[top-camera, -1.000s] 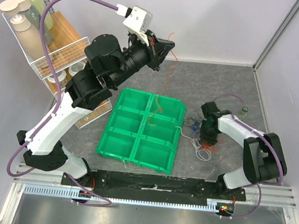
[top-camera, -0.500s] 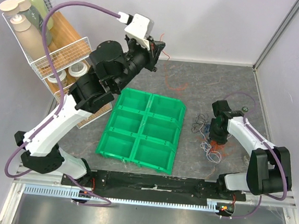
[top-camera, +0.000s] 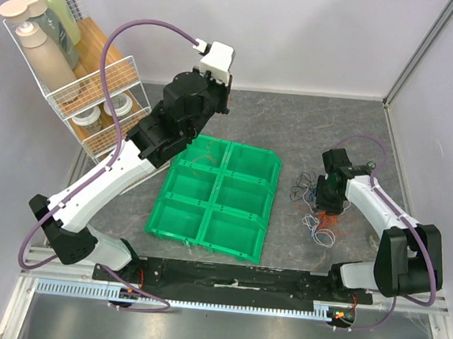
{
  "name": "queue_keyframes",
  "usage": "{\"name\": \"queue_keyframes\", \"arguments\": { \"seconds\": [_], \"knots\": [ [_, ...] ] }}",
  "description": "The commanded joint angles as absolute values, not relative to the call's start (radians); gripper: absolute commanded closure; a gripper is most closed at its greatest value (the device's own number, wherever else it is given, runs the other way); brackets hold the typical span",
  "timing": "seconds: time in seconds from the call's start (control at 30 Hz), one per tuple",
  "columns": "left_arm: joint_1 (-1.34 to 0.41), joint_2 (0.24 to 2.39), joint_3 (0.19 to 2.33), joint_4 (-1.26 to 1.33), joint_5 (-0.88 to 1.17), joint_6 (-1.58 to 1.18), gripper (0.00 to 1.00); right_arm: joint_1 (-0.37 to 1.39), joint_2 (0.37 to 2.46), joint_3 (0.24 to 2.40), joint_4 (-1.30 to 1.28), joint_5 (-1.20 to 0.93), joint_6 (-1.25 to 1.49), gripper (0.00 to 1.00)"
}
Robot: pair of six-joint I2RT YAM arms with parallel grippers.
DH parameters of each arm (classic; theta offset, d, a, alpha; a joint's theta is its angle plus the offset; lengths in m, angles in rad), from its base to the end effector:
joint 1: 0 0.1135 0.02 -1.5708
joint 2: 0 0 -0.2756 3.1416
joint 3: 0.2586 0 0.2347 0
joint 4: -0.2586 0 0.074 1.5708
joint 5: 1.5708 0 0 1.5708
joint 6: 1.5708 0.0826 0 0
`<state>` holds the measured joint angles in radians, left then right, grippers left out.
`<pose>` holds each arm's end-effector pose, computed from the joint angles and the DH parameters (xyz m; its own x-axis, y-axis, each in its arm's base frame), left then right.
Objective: Untangle the cables
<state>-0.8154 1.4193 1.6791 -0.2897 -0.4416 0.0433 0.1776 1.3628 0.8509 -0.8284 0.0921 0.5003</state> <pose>0.2525 -0.2167 0.4978 -0.0047 0.0620 -0.9981 0.3658 0.9290 0.0560 0.2238 0.0324 0.1722 -0.9153 0.3210 -0.2434 0.3235 0.9457 0.0310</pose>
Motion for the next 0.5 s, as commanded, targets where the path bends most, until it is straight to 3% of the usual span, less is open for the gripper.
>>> {"name": "queue_keyframes", "arguments": {
  "seconds": [0.0, 0.47],
  "knots": [
    [-0.75, 1.365, 1.628, -0.245, -0.437, -0.05, 0.98, 0.179, 1.364, 0.899, -0.822, 0.08, 0.48, 0.55],
    [-0.701, 1.446, 1.531, -0.34, -0.54, -0.109, 0.98, 0.179, 1.401, 0.923, -0.827, 0.081, 0.453, 0.55]
  ]
}}
